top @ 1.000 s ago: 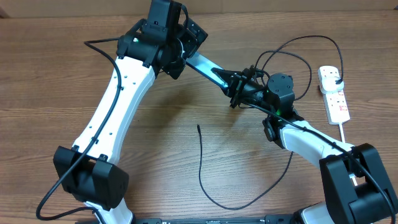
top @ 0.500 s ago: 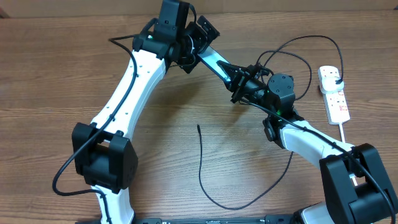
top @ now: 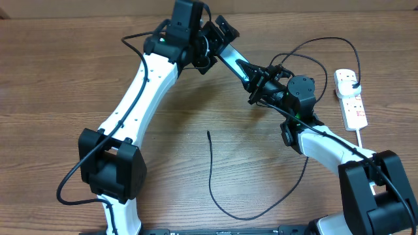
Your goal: Plug charger to phone and switch on socket
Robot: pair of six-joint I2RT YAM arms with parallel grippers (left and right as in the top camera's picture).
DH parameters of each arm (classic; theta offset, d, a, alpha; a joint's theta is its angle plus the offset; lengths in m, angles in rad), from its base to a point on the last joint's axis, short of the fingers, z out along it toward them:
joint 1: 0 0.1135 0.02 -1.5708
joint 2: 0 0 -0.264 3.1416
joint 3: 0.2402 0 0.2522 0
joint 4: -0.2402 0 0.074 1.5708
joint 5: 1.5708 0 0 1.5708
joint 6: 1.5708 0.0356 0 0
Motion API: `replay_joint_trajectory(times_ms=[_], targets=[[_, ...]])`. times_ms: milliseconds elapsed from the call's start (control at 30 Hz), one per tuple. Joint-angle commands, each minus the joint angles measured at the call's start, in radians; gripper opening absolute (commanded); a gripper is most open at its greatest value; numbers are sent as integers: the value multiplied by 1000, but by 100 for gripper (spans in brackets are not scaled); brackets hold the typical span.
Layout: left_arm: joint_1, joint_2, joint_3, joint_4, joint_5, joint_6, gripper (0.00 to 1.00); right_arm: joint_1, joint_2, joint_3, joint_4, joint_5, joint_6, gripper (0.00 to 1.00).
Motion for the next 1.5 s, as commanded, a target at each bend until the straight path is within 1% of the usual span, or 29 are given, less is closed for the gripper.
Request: replay_joint_trajectory(times_ms=[0,367,767,867,1433,1467], targets=[[-23,2,7,14,15,15,100,-2,-9,43,16,19,138,4],[-23,2,5,19,23,51,100,-57,-9,43,9,-18,138,4],[-25,2,-41,29,38,-45,100,-58,-9,43,8,-29,138,4],[-26,2,-62,72,56,-45,100,-58,-9,43,8,-29,138,3],[-51,2,-63,70,20,-49,100,-58,-9,43,8,-63,138,4],[-55,2,-63,71,13,-49,98,-58,-9,43,8,-63,138,4]])
